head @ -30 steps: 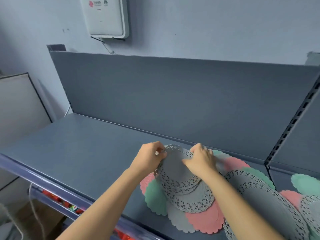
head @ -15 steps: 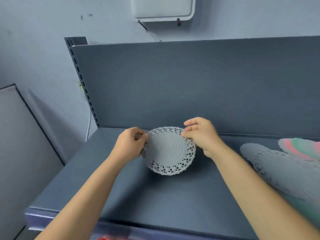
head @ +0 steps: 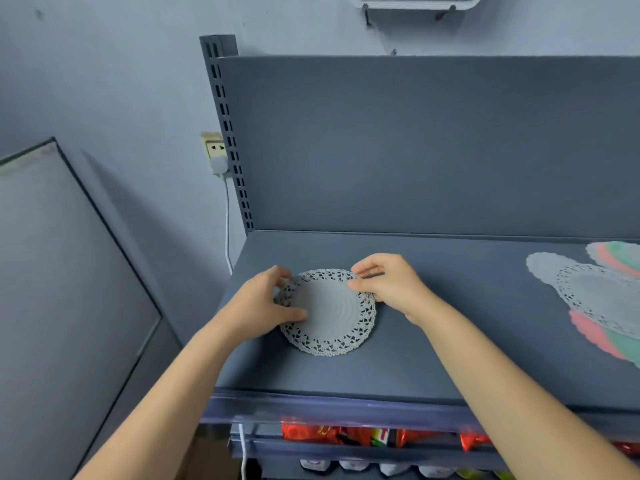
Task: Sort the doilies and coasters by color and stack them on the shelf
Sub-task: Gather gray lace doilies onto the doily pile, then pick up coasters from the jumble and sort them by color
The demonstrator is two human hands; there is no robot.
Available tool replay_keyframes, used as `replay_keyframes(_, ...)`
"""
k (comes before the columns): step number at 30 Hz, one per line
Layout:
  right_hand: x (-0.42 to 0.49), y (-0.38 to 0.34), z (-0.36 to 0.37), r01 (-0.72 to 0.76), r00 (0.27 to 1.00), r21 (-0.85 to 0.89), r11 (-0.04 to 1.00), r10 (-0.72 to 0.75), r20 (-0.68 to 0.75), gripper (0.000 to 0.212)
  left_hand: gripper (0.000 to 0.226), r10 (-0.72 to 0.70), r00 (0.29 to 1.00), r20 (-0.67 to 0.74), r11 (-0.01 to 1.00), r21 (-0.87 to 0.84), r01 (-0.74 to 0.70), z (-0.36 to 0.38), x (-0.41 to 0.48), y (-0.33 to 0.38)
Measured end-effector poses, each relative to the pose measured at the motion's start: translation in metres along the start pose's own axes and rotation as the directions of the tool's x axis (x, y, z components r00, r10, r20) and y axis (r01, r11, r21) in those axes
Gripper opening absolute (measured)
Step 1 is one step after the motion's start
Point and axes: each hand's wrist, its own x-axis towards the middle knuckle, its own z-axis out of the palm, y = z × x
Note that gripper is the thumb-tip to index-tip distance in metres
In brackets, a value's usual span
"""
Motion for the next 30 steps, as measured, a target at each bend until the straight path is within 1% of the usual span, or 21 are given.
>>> replay_keyframes(1,-0.001,0.002,0.002,0.022,1.0,-0.057,0.998,-0.022,-0.006,0.024,0.067,0.034,0.999,-0.009,0.998,0.059,-0.034,0.0,-0.003,-0.003)
replay_keyframes(3,-0.005,0.005,0.003,0.078,0.996,-0.268,0.96,-0.085,-0.013,0.027,0.065,0.098,0.994,-0.05,0.977,0.194,-0.086,-0.002,-0.009,-0.006)
replay_keyframes(5,-0.011,0.006,0.004,0.134,0.987,-0.512,0.848,-0.163,-0.011,0.036,0.066,0.139,0.985,-0.101,0.928,0.359,-0.094,-0.003,-0.014,-0.007)
replay_keyframes(6,-0.015,0.006,0.004,0.149,0.981,-0.59,0.793,-0.195,-0.015,0.04,0.066,0.163,0.979,-0.121,0.893,0.44,-0.095,-0.003,-0.016,-0.007)
replay_keyframes(7,-0.019,0.004,0.004,0.157,0.975,-0.638,0.754,-0.219,-0.019,0.044,0.066,0.186,0.973,-0.135,0.863,0.497,-0.096,-0.002,-0.018,-0.007)
replay_keyframes(9,-0.027,0.003,0.003,0.169,0.966,-0.697,0.697,-0.258,-0.023,0.049,0.061,0.229,0.961,-0.152,0.829,0.547,-0.111,0.001,-0.021,-0.004)
replay_keyframes(12,-0.041,0.002,-0.005,0.163,0.963,-0.759,0.631,-0.27,-0.017,0.053,0.052,0.294,0.949,-0.115,0.753,0.64,-0.155,0.005,-0.023,0.008)
replay_keyframes(14,-0.051,0.002,-0.016,0.15,0.967,-0.776,0.612,-0.254,-0.014,0.055,0.049,0.342,0.937,-0.075,0.693,0.694,-0.198,0.008,-0.02,0.02)
replay_keyframes(16,-0.061,0.004,-0.031,0.135,0.968,-0.778,0.614,-0.25,-0.029,0.054,0.05,0.402,0.915,-0.025,0.642,0.721,-0.262,0.007,-0.016,0.037)
replay_keyframes(18,-0.07,0.008,-0.049,0.12,0.964,-0.784,0.609,-0.259,-0.054,0.05,0.056,0.449,0.893,0.033,0.602,0.727,-0.329,0.012,-0.009,0.055)
replay_keyframes(21,-0.081,0.015,-0.085,0.068,0.962,-0.822,0.565,-0.255,-0.096,0.046,0.063,0.576,0.817,-0.001,0.601,0.678,-0.423,0.028,0.003,0.096)
replay_keyframes(23,-0.088,0.022,-0.116,0.019,0.954,-0.837,0.547,-0.26,-0.148,0.044,0.061,0.635,0.772,-0.022,0.594,0.653,-0.47,0.041,0.009,0.129)
replay_keyframes(26,-0.097,0.036,-0.166,-0.036,0.933,-0.828,0.559,-0.279,-0.228,0.045,0.046,0.735,0.673,-0.086,0.563,0.632,-0.533,0.067,0.017,0.182)
replay_keyframes(28,-0.099,0.051,-0.201,-0.061,0.917,-0.822,0.566,-0.294,-0.271,0.045,0.048,0.791,0.599,-0.122,0.528,0.631,-0.569,0.092,0.024,0.217)
replay_keyframes(30,-0.096,0.069,-0.239,-0.075,0.909,-0.81,0.582,-0.294,-0.296,0.042,0.051,0.828,0.547,-0.124,0.488,0.64,-0.594,0.125,0.032,0.253)
